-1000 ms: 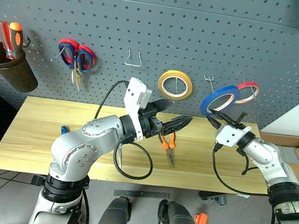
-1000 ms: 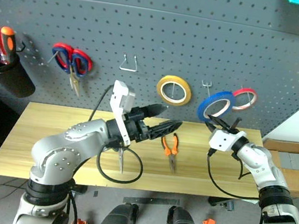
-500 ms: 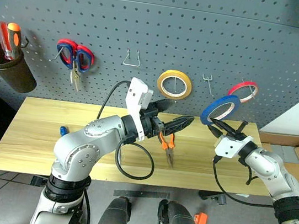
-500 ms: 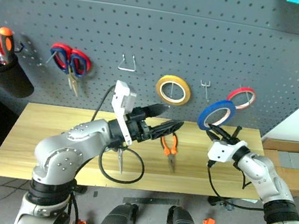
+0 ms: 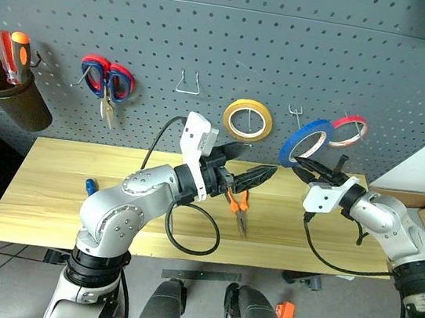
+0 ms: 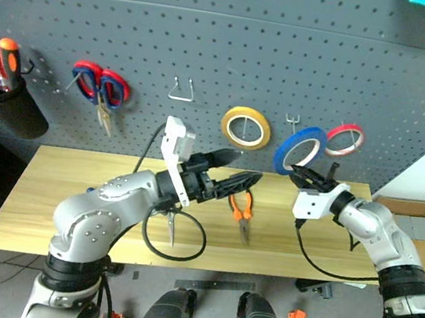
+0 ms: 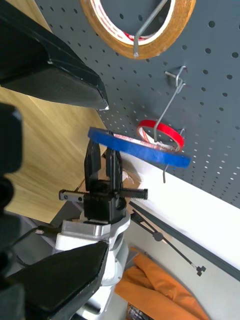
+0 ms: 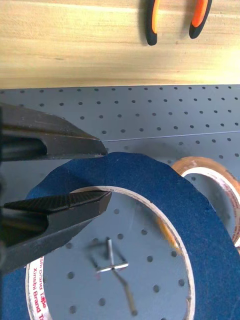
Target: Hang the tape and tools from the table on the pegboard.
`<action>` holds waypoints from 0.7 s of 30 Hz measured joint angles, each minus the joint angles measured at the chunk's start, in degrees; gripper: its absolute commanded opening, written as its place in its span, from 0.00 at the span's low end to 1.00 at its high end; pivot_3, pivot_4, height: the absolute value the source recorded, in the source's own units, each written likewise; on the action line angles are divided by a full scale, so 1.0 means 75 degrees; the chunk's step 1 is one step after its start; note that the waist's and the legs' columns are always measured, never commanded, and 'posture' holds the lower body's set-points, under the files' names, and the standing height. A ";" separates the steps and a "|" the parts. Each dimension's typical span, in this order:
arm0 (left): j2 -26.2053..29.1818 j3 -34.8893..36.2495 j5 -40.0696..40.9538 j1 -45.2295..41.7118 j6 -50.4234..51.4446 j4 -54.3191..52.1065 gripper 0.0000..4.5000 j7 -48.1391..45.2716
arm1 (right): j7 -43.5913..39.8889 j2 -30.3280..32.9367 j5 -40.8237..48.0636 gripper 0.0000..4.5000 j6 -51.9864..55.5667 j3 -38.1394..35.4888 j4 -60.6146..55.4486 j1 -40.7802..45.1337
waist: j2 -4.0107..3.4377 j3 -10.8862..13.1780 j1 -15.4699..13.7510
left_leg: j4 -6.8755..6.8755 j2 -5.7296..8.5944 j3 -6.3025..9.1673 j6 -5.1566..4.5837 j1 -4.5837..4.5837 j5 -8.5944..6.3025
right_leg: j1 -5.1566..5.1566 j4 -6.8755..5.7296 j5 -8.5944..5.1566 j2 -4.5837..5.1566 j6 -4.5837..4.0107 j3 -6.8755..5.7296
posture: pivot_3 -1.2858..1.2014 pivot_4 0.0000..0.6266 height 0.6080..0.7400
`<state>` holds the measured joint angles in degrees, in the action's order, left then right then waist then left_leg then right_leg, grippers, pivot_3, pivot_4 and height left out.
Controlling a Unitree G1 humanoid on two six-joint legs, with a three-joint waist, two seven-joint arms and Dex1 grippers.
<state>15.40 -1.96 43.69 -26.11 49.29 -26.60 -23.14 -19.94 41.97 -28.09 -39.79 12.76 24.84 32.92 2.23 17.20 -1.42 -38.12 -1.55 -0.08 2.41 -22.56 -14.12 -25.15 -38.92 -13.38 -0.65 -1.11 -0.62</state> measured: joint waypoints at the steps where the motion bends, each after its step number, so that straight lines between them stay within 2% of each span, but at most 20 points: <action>1: 0.0001 0.0001 -0.0002 0.0011 0.0000 0.0000 1.00 0.0000 | -0.0002 0.0002 0.0000 0.08 -0.0034 0.0002 0.0129 0.0100 | 0.0000 0.0000 -0.0001 | 0.0000 -0.0001 0.0001 0.0000 -0.0001 0.0000 | 0.0000 0.0002 0.0000 0.0000 -0.0001 -0.0001 | 0.56 0.38 1.00; 13: -0.0004 -0.0004 -0.0034 0.0077 -0.0003 -0.0004 1.00 0.0028 | -0.0401 -0.0398 0.0022 0.08 -0.0219 0.0432 0.2056 0.1251 | 0.0001 0.0000 0.0001 | 0.0001 -0.0002 0.0003 -0.0001 0.0001 0.0000 | 0.0001 0.0002 0.0004 0.0000 -0.0007 0.0000 | 0.56 0.38 1.00; 16: -0.0005 -0.0005 -0.0036 0.0076 -0.0003 -0.0004 1.00 0.0031 | -0.0485 -0.0550 0.0121 0.28 -0.0072 0.0428 0.2497 0.1509 | 0.0000 0.0000 -0.0006 | 0.0001 -0.0002 0.0003 -0.0001 0.0003 0.0001 | 0.0004 0.0002 0.0004 0.0000 -0.0008 -0.0001 | 0.57 0.39 1.00; 21: 0.0007 0.0001 -0.0036 0.0076 -0.0002 -0.0004 1.00 0.0069 | -0.0485 -0.0562 0.0284 0.68 0.0125 0.0383 0.2746 0.1522 | 0.0000 0.0000 -0.0025 | 0.0000 0.0001 0.0005 -0.0002 -0.0003 0.0001 | 0.0002 0.0006 0.0005 0.0003 -0.0008 -0.0002 | 0.56 0.38 1.00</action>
<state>15.45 -1.95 43.42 -25.53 49.28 -26.63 -22.62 -23.58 37.75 -25.96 -38.85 15.64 45.44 44.33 2.23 17.20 -1.61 -38.12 -1.55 -0.04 2.40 -22.58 -14.11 -25.13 -38.87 -13.34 -0.63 -1.17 -0.63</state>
